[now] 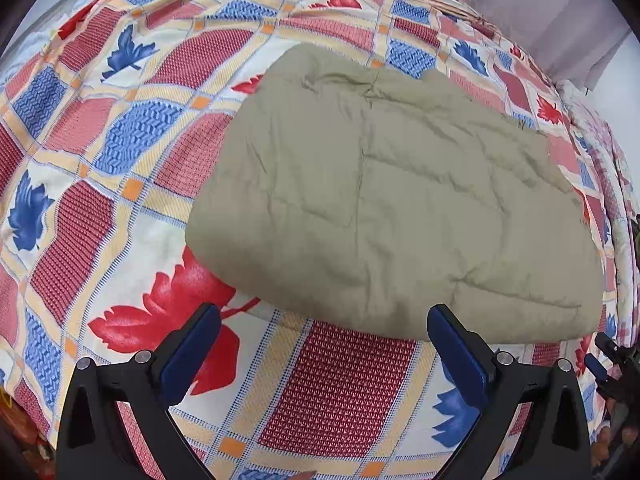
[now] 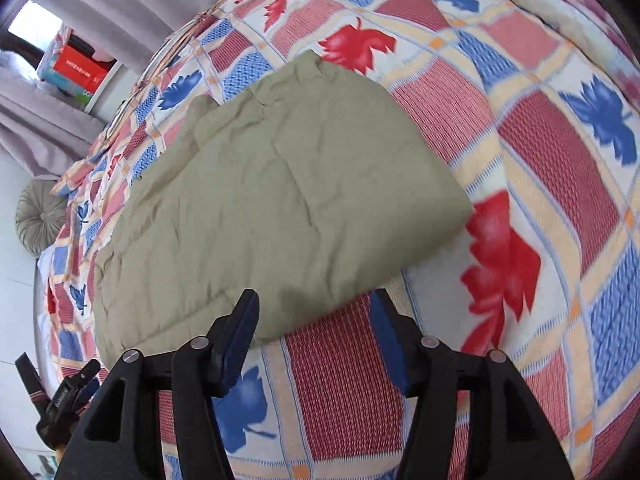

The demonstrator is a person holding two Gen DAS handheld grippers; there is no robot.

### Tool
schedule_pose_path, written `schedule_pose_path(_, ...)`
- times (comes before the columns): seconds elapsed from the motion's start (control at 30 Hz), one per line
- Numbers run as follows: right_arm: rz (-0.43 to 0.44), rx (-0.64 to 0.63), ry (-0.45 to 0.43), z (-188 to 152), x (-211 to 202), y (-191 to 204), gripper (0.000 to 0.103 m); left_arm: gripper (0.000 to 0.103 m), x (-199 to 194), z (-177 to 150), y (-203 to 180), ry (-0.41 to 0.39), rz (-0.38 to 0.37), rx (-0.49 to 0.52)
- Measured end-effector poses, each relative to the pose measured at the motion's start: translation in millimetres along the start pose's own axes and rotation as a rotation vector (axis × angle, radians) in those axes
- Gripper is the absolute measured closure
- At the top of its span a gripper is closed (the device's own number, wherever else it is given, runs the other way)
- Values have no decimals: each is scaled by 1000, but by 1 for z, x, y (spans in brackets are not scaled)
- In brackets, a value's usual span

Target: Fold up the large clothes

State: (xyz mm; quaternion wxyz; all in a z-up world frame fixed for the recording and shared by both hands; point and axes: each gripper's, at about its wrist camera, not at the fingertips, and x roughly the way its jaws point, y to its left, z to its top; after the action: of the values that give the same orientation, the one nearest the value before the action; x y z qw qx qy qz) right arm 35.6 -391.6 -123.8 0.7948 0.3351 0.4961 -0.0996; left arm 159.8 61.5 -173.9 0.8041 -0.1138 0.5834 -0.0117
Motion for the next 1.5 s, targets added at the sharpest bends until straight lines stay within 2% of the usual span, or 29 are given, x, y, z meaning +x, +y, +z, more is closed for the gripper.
schedule_pose_path(0.07,38,30,19,-6,2,-6,34,0,8,-5,4,32,-21,-19)
schedule_pose_path(0.17,85,77,45,-14,8,-14,33,0,16,-14,9,84,-155,-71)
schedule_pose_path(0.2,106,91,55,-16,12,-16,29,0,17,-16,11,91,-194,-91)
schedule_pose_path(0.27,152,120,80,-19,19,-20,16,0,17,-19,13,80,-243,-118)
schedule_pose_path(0.37,207,167,104,-24,29,-26,16,0,20,-19,23,53,-285,-192)
schedule_pose_path(0.47,261,222,110,-27,36,-31,16,0,35,-15,30,73,-345,-270)
schedule_pose_path(0.6,326,284,103,-23,45,-32,16,0,54,-6,33,63,-347,-309)
schedule_pose_path(0.9,435,413,109,-6,81,-32,16,0,87,25,31,12,-425,-415)
schedule_pose_path(1.07,513,511,115,1,105,-31,16,0,101,42,22,-9,-411,-431)
schedule_pose_path(1.13,531,536,117,5,114,-29,16,24,101,47,20,-16,-395,-420)
schedule_pose_path(1.2,536,563,114,7,119,-28,15,64,101,51,18,-8,-424,-392)
schedule_pose_path(1.27,537,597,117,7,121,-29,17,75,93,52,16,-21,-439,-362)
schedule_pose_path(1.3,536,611,120,7,121,-29,23,79,86,54,13,-36,-431,-331)
schedule_pose_path(1.33,535,621,127,6,121,-29,31,80,80,54,11,-46,-423,-306)
schedule_pose_path(1.37,535,622,135,5,121,-30,51,81,73,54,6,-59,-411,-273)
schedule_pose_path(1.4,538,622,138,5,120,-30,63,82,67,53,6,-66,-410,-254)
schedule_pose_path(1.5,558,595,126,4,109,-28,78,82,48,48,5,-81,-406,-210)
